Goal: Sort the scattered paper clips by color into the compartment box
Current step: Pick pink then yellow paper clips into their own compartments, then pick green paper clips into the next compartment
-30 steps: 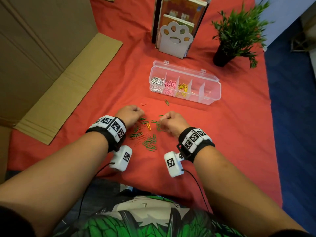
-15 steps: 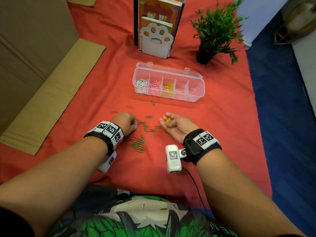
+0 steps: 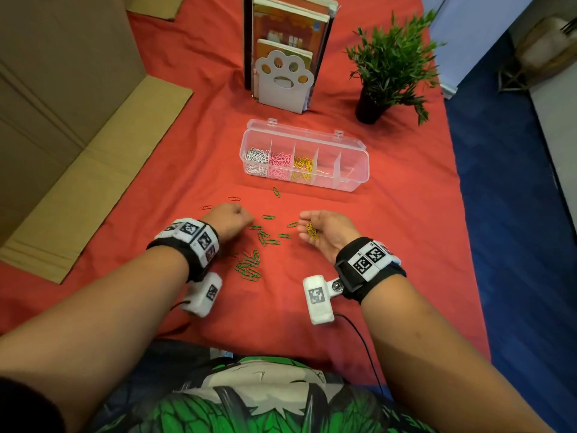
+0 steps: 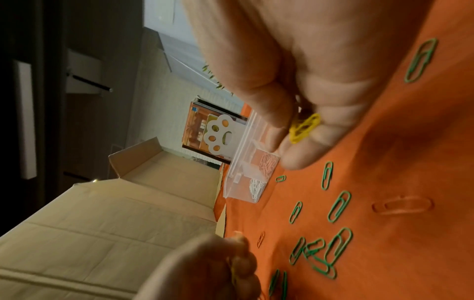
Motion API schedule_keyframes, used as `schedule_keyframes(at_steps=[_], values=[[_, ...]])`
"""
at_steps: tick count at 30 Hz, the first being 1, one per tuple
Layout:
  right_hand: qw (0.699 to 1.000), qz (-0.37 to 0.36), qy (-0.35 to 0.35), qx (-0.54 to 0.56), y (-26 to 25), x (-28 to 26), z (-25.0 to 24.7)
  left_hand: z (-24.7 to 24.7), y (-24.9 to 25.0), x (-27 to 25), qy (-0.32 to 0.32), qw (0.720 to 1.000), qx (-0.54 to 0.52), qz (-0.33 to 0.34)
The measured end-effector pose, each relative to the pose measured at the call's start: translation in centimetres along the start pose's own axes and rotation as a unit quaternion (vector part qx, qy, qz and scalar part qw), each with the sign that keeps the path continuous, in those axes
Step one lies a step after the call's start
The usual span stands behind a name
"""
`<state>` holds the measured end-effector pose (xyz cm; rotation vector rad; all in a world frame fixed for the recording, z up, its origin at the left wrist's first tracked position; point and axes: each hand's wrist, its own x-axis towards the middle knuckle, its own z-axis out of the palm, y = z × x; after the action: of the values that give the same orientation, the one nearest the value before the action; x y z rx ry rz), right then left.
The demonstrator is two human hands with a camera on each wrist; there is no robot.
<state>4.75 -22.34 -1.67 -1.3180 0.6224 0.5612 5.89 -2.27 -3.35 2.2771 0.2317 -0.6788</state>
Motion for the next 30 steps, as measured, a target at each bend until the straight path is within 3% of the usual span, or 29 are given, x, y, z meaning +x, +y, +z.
schedule_keyframes(at_steps=[1, 3, 4, 6, 8, 17, 24, 27, 30], values=[[1.000, -0.012, 0.000, 0.004, -0.2, -0.1, -0.1, -0.3, 0.5, 0.0, -0.031, 0.987, -0.148, -0.044], [0.999, -0.025, 0.001, 0.022, -0.7, -0.2, -0.4, -1.1, 1.5, -0.3, -0.077, 0.907, -0.397, -0.120], [0.999, -0.028, 0.001, 0.032, -0.8, -0.3, -0.6, -1.6, 2.1, -0.5, -0.101, 0.870, -0.464, -0.130], [0.998, -0.027, -0.003, 0.049, -1.1, -0.5, -0.8, -2.3, 3.2, -0.8, -0.128, 0.838, -0.519, -0.111], [0.998, -0.021, -0.004, 0.059, -1.4, -0.7, -1.2, -2.5, 4.4, -0.4, -0.134, 0.830, -0.533, -0.097], [0.996, -0.065, 0.053, 0.008, -2.0, -1.8, -4.5, -3.5, 13.3, 2.6, -0.114, 0.846, -0.517, -0.065], [0.992, -0.084, 0.093, -0.022, -2.3, -1.6, -6.3, -2.7, 14.9, 3.5, -0.018, 0.843, -0.535, -0.055], [0.982, -0.128, 0.121, -0.068, -3.3, -0.8, -5.7, -2.5, 13.6, 3.4, -0.026, 0.858, -0.513, -0.016], [0.957, -0.214, 0.143, -0.133, -5.2, 0.6, -4.1, -2.0, 11.0, 2.7, 0.025, 0.901, -0.434, -0.003]])
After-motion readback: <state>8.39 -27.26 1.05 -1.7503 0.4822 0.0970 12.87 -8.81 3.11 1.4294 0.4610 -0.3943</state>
